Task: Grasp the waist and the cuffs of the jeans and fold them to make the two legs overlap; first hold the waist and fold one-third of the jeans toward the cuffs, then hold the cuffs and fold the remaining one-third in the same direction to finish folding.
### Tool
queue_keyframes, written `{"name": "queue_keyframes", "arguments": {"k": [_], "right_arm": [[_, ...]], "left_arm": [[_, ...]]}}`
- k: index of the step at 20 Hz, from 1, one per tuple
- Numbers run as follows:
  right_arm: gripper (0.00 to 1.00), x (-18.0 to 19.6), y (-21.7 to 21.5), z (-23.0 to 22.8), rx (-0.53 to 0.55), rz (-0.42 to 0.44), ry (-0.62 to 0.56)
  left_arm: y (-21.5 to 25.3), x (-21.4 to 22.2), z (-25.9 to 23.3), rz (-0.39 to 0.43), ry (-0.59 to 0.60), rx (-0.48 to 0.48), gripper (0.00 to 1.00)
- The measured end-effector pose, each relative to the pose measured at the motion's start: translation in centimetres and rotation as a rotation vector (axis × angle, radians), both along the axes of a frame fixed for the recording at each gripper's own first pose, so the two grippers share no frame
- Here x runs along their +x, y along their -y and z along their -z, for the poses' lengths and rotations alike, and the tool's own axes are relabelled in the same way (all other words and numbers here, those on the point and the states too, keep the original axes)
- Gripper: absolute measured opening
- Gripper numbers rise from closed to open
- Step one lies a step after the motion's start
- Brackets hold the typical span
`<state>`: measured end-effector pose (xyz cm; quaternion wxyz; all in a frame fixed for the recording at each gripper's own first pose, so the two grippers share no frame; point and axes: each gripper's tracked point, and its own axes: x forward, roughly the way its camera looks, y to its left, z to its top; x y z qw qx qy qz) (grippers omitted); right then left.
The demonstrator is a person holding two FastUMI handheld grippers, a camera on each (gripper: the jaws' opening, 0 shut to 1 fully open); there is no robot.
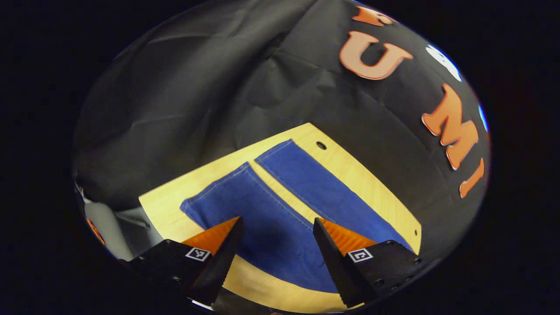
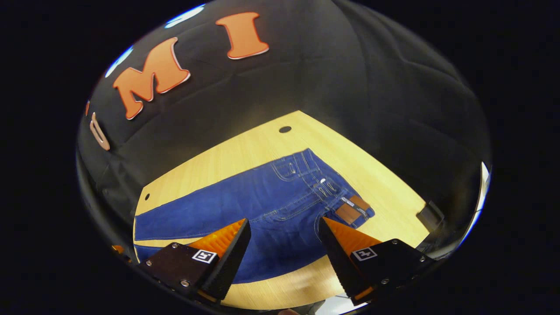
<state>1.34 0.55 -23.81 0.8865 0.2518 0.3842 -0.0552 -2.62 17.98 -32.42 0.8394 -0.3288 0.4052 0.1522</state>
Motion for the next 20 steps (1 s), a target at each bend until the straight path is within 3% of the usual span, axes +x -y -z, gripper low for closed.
{"name": "queue_keyframes", "arguments": {"k": [5,8,16,20], "right_arm": [[0.97,-0.8,-0.6,3.4,0.205,0.070,-0.118],[0.98,-1.0,-0.6,4.8,0.265,0.098,-0.164],[0.98,-1.6,0.0,7.0,0.343,0.169,-0.231],[0.97,-2.0,-0.2,7.7,0.402,0.204,-0.243]], "left_arm": [[-2.7,-2.3,3.6,-0.194,-0.083,-0.206,0.98],[-3.6,-3.0,5.3,-0.264,-0.124,-0.290,0.98],[-4.8,-4.3,7.8,-0.329,-0.152,-0.380,0.98],[-6.0,-2.5,8.3,-0.347,-0.060,-0.419,0.94]]}}
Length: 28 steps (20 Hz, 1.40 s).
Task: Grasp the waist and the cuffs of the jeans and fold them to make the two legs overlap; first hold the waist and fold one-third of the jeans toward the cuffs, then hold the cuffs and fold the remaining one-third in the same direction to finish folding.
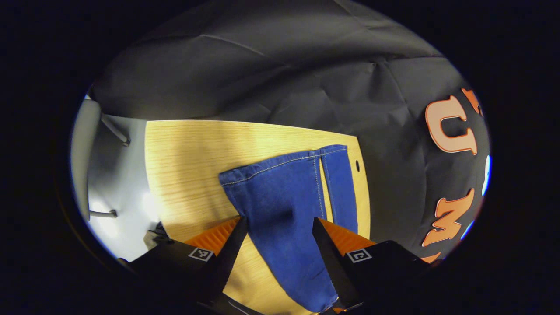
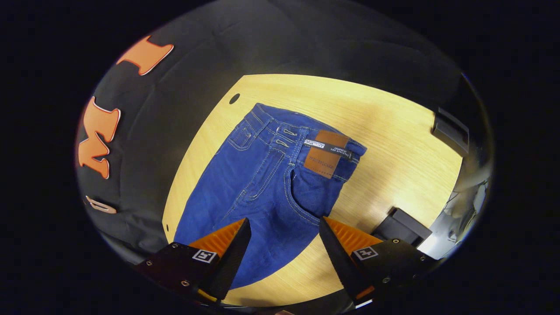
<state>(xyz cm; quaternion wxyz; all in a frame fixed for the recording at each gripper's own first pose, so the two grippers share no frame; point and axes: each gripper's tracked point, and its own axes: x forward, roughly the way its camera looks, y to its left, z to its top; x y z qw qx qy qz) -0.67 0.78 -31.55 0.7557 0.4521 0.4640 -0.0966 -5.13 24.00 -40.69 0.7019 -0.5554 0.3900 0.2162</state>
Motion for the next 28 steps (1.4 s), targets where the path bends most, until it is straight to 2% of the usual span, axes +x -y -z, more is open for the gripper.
{"name": "queue_keyframes", "arguments": {"k": [2,5,11,13,14,15,17,22,23,24,25,26,27,28], "right_arm": [[0.97,0.0,-0.1,0.4,0.022,0.011,0.000],[0.98,0.0,-0.1,1.3,0.047,0.034,-0.006],[0.97,0.4,0.4,2.1,0.171,0.131,0.018],[0.96,-0.4,0.7,2.1,0.214,0.158,0.003],[0.95,-1.0,1.2,2.7,0.200,0.160,-0.011],[0.97,-1.0,1.2,3.0,0.219,0.173,0.000],[0.93,-0.3,1.6,2.6,0.257,0.222,0.024],[0.90,2.1,0.5,3.0,0.303,0.224,0.076],[0.77,2.3,0.5,3.3,0.325,0.241,0.072],[0.71,2.6,0.5,3.6,0.356,0.267,0.069],[0.73,2.9,0.3,4.0,0.384,0.295,0.060],[0.58,2.9,0.3,4.2,0.408,0.322,0.052],[0.44,3.0,0.2,4.3,0.435,0.347,0.047],[0.38,3.1,0.0,4.3,0.440,0.348,0.049]], "left_arm": [[-0.1,0.8,0.2,-0.015,0.050,-0.014,0.87],[0.1,1.9,0.1,-0.049,0.097,-0.057,0.87],[-0.4,1.7,1.3,-0.113,0.101,-0.113,0.52],[-0.3,1.6,1.7,-0.126,0.086,-0.119,0.39],[-0.4,1.6,1.7,-0.128,0.086,-0.119,0.35],[-0.3,1.6,1.7,-0.131,0.086,-0.119,0.34],[-0.3,1.5,1.5,-0.135,0.092,-0.119,0.35],[0.3,2.1,1.1,-0.108,0.138,-0.159,0.39],[0.7,2.1,0.9,-0.103,0.152,-0.178,0.39],[1.2,2.3,0.9,-0.098,0.164,-0.193,0.39],[1.8,2.8,1.1,-0.090,0.177,-0.203,0.39],[1.5,1.8,1.9,-0.095,0.118,-0.156,0.39],[0.9,3.3,2.6,-0.155,0.117,-0.144,0.32],[1.0,2.9,1.7,-0.145,0.107,-0.145,0.05]]}}
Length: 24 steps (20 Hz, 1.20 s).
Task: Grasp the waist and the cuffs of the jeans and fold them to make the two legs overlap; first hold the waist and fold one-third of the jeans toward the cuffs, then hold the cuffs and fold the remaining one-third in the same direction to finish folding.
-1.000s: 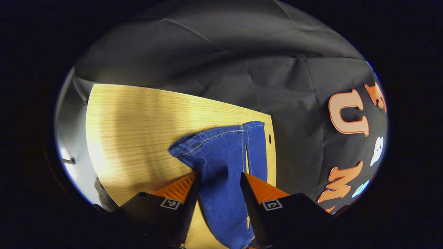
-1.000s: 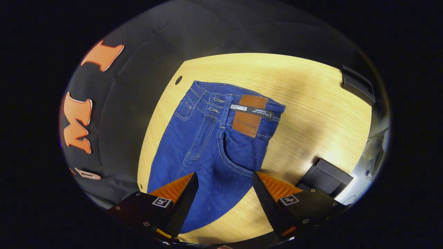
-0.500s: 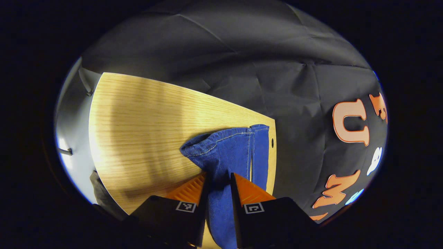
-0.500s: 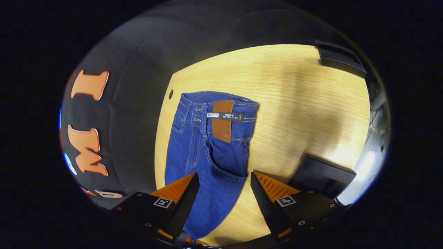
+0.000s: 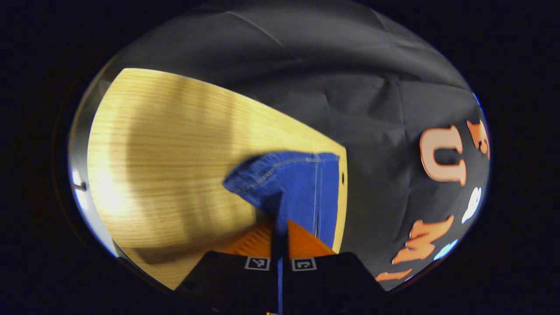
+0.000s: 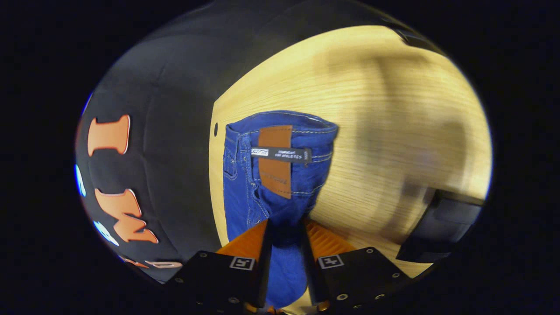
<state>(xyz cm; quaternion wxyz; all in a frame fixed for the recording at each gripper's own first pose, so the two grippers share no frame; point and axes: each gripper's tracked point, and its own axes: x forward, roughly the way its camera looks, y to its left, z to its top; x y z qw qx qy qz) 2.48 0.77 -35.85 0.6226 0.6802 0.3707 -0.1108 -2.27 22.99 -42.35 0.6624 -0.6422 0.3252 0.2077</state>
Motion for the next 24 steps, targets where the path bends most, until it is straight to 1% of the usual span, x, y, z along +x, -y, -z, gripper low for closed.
{"name": "queue_keyframes", "arguments": {"k": [1,2,3,4,5,6,7,8,9,10,11,12,14,19,22,24], "right_arm": [[0.37,-0.1,0.0,0.1,-0.018,-0.013,0.002],[0.37,-0.1,-0.1,0.3,-0.039,-0.029,-0.010],[0.37,-0.3,-0.6,1.0,-0.055,-0.037,-0.045],[0.28,0.0,-0.2,1.0,-0.064,-0.021,-0.069],[0.18,0.4,-0.5,1.1,-0.069,-0.027,-0.060],[0.18,-0.2,-0.2,0.0,-0.066,-0.031,-0.053],[0.18,0.2,-0.3,0.1,-0.068,-0.033,-0.045],[0.18,-0.3,0.5,-0.2,-0.089,-0.032,-0.060],[0.10,0.4,-0.3,0.4,-0.082,-0.027,-0.048],[0.10,0.4,-0.4,-0.5,-0.066,-0.025,-0.019],[0.10,-0.1,0.2,-0.7,-0.079,-0.017,-0.032],[0.10,-0.3,0.0,-0.6,-0.102,-0.036,-0.046],[0.10,-0.2,0.1,-0.7,-0.131,-0.054,-0.056],[0.09,-0.5,0.4,-1.7,-0.096,-0.070,-0.070],[0.10,-0.6,0.6,-2.0,-0.092,-0.125,-0.107],[0.10,-0.4,1.0,-2.8,-0.098,-0.166,-0.130]], "left_arm": [[0.2,0.2,0.5,0.001,0.002,0.018,0.04],[0.2,0.1,0.8,0.023,-0.003,0.026,0.03],[0.2,-0.3,0.5,0.039,-0.008,0.034,0.04],[0.0,-0.6,0.1,0.056,-0.014,0.044,0.01],[0.4,-0.3,0.5,0.075,-0.015,0.047,0.01],[0.1,-0.3,0.4,0.075,-0.015,0.054,0.01],[0.1,-0.3,0.5,0.077,-0.022,0.054,0.01],[0.2,-0.4,0.2,0.084,-0.025,0.060,0.01],[0.2,-0.4,0.4,0.097,-0.036,0.069,0.01],[0.2,-0.3,-0.1,0.108,-0.028,0.070,0.01],[0.0,-0.5,-0.7,0.124,-0.025,0.086,0.02],[0.0,-0.4,-1.2,0.139,-0.016,0.094,0.01],[-0.2,-0.7,-1.8,0.154,-0.037,0.103,0.01],[-0.3,-1.1,-2.8,0.178,-0.099,0.137,0.01],[-0.5,0.0,-6.3,0.171,-0.093,0.165,0.01],[-0.3,0.9,-8.9,0.194,-0.100,0.204,0.01]]}}
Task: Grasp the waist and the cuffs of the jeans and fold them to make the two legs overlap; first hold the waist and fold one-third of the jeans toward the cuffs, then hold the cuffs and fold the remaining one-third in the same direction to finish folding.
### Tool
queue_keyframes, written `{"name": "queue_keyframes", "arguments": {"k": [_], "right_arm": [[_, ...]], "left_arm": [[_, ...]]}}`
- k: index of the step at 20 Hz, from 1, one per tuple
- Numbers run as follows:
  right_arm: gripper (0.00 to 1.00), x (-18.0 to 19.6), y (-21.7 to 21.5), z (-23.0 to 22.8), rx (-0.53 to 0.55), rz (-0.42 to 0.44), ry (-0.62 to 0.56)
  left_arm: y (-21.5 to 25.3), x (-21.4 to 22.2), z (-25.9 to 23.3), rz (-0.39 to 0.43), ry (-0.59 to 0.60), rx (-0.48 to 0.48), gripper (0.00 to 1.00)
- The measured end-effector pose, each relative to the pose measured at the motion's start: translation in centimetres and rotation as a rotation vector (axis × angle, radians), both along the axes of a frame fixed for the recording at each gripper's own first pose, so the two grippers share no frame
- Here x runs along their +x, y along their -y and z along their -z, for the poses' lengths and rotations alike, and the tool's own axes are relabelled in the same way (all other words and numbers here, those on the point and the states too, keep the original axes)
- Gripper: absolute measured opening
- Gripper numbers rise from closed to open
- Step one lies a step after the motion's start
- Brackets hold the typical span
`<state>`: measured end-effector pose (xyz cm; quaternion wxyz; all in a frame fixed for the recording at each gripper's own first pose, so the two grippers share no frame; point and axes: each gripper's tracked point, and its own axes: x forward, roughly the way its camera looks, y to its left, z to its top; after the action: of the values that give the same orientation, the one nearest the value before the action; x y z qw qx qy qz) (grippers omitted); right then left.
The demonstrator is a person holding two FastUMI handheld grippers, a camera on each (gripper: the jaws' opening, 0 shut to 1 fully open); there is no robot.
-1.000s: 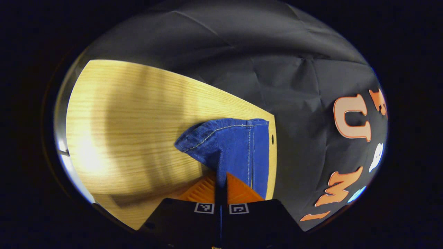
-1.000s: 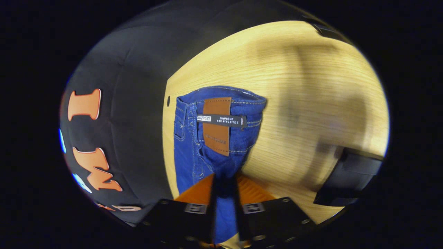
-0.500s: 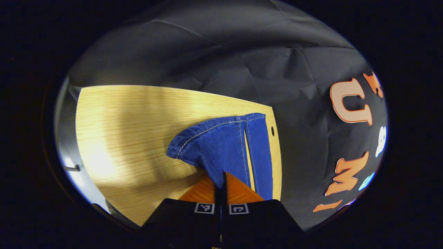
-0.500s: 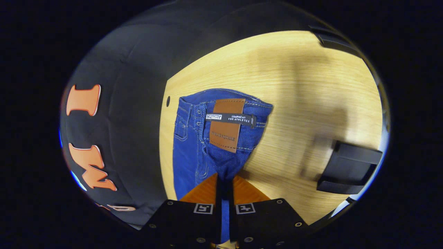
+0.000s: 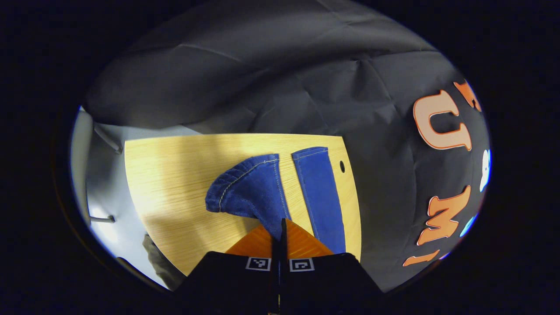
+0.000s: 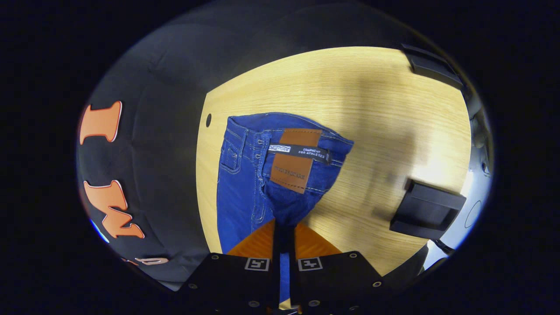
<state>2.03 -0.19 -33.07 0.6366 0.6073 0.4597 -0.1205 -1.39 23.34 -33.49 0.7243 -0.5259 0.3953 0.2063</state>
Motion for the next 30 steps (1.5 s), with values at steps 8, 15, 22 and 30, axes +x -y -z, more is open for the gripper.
{"name": "queue_keyframes", "arguments": {"k": [8,15,22,30], "right_arm": [[0.10,4.5,-0.1,-3.2,-0.022,-0.009,-0.082],[0.10,9.1,-1.3,-2.9,-0.058,0.006,-0.178],[0.10,14.6,-2.6,-2.2,-0.051,0.002,-0.245],[0.10,20.9,-4.7,-2.1,0.037,-0.042,-0.223]], "left_arm": [[0.5,7.5,-1.7,0.055,-0.108,0.004,0.01],[1.9,15.4,1.7,0.182,-0.213,0.011,0.01],[3.9,23.3,6.1,0.329,-0.303,0.025,0.01],[5.2,29.8,6.6,0.495,-0.208,0.206,0.08]]}}
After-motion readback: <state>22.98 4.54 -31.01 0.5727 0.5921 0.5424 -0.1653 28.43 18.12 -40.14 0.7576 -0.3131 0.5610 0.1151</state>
